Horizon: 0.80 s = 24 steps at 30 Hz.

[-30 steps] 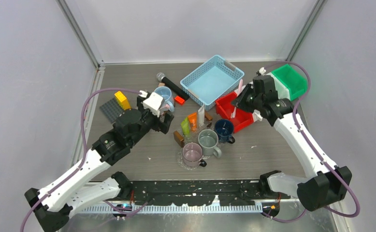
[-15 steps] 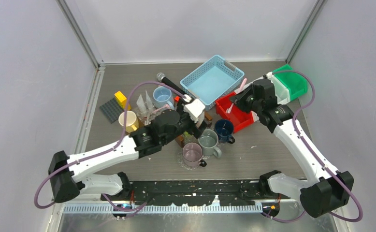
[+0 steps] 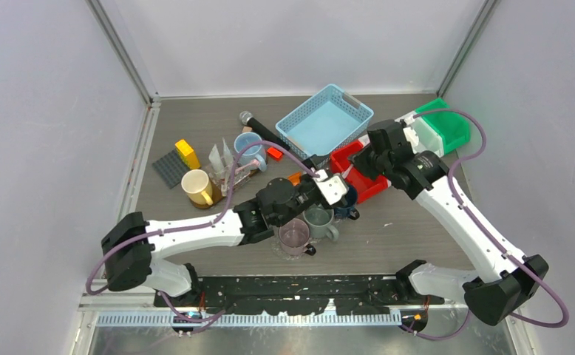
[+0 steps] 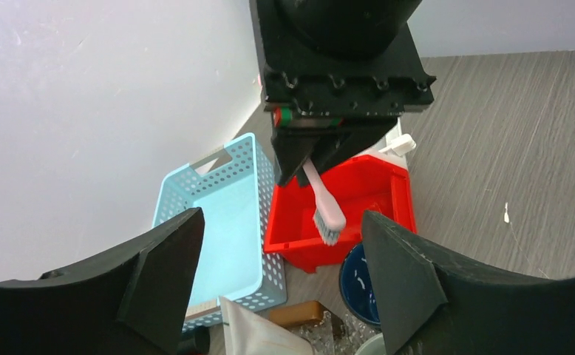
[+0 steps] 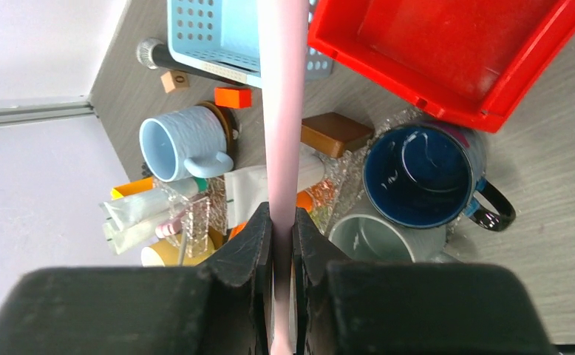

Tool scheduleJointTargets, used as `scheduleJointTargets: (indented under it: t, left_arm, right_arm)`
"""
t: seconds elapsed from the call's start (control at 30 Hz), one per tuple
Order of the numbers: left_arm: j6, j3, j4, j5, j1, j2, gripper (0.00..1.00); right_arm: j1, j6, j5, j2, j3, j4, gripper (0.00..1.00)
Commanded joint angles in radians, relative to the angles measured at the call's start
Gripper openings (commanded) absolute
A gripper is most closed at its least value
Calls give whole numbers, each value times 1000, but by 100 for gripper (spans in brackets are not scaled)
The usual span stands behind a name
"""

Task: Prepare toiletry sets of a toothbrush and toothpaste on the tray
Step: Pick up the toothbrush from the storage box.

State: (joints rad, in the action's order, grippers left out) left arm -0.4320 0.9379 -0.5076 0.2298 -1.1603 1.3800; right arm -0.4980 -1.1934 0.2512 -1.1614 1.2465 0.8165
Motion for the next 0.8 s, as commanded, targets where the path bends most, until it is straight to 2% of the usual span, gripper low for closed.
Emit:
scheduleJointTargets:
  t: [0.0, 0.27, 0.77]
  left_arm:
    - [-64, 19, -163, -11, -11, 43, 79]
    - [-19, 36, -165, 18, -18, 86, 64]
    - [-2, 90, -173, 20, -32, 177, 46]
  right_arm:
    - [-41, -80, 104, -13, 34, 60, 2]
    - [-75, -122, 160, -8, 32, 96, 2]
    - [-88, -148, 172, -4, 32, 112, 2]
